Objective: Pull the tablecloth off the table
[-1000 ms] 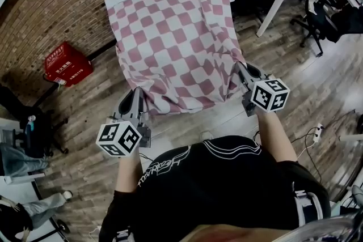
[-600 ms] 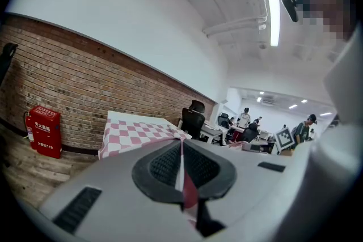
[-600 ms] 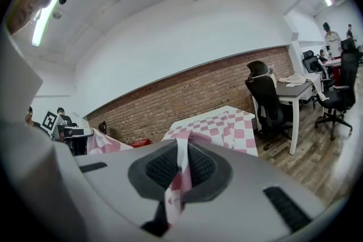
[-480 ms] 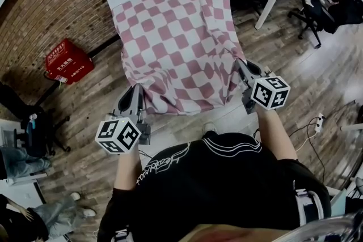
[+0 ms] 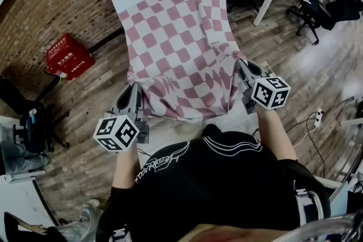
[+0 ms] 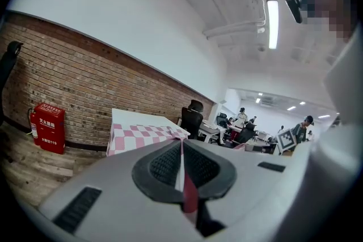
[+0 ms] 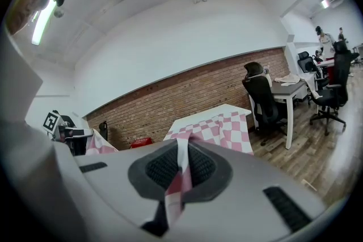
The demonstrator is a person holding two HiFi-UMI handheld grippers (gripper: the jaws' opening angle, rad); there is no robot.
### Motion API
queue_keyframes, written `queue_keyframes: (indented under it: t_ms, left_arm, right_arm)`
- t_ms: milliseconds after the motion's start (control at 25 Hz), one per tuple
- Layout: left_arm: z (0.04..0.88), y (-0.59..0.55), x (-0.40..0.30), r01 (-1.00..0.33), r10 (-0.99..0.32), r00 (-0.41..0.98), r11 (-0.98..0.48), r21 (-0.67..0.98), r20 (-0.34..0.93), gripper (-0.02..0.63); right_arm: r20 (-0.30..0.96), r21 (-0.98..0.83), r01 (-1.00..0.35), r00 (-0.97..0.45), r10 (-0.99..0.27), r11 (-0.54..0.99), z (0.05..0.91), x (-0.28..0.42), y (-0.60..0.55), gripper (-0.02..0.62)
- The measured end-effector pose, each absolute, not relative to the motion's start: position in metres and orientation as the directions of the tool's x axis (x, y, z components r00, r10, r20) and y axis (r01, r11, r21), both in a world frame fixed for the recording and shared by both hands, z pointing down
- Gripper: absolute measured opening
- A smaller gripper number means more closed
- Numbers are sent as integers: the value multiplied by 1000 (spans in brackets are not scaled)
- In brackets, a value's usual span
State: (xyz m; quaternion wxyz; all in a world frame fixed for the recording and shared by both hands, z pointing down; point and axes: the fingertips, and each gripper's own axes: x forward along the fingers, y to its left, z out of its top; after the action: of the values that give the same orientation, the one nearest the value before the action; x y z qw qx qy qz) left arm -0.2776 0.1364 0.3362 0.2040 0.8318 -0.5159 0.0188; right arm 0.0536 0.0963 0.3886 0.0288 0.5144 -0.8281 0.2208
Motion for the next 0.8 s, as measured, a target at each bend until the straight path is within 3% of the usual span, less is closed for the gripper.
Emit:
queue_keyframes:
  t_ms: [800]
  left_arm:
    - [376,227,-320,-856,-830,479,-369,363,286,6]
  right_arm:
    - [330,-355,-864,-472,-817,356,433,13,201,-2]
